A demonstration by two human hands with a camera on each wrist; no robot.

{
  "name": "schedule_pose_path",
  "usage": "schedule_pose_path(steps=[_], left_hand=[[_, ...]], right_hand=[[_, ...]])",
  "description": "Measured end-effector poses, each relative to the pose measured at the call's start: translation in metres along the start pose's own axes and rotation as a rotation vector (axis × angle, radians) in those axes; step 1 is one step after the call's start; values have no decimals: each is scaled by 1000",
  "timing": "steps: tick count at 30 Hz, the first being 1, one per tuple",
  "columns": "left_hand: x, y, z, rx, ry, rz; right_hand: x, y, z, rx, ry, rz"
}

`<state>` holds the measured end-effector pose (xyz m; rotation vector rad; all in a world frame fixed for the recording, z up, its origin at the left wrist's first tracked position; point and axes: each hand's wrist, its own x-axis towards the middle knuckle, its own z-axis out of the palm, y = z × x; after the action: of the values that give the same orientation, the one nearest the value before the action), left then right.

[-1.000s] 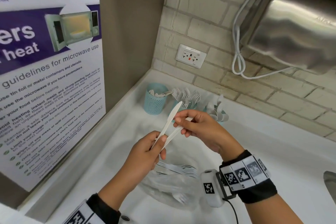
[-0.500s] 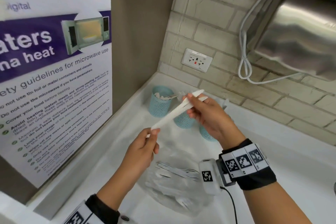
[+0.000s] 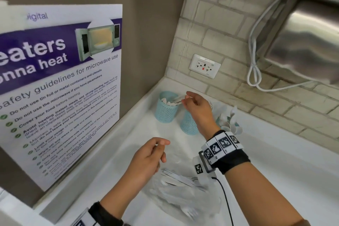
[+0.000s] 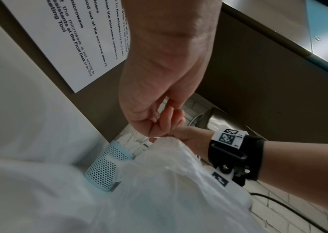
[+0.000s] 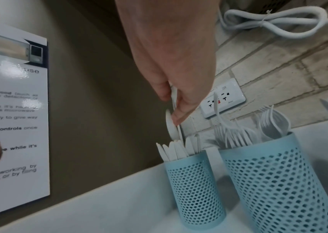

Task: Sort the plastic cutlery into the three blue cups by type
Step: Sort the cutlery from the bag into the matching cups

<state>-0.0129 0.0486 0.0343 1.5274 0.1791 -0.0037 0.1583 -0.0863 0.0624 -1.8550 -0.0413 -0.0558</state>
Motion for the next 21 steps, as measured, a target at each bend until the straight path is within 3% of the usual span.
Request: schedule_pose_path(steps=[6,10,12,15,18,21], left_hand=[[3,-3,-1,76,-29,43],[5,-14,-1,365,-45,151],[7,-22,-1,582,-93,155],[4,-28,-2,781,-256,-9],[4,-37,-2,764,-367,-38],[4,-35,1,719,-408,46]], right_hand=[[-29,-8,-9,-4,-72,-27],[-74,-21,-22,-58,-187,-88],[-97,-20,-28,-241,-284,-145],[-122,-1,-30,-650,-476,-199],[-144,30,-23,-875,-652,-171],[-164,61,-9,-981,-735,-155]])
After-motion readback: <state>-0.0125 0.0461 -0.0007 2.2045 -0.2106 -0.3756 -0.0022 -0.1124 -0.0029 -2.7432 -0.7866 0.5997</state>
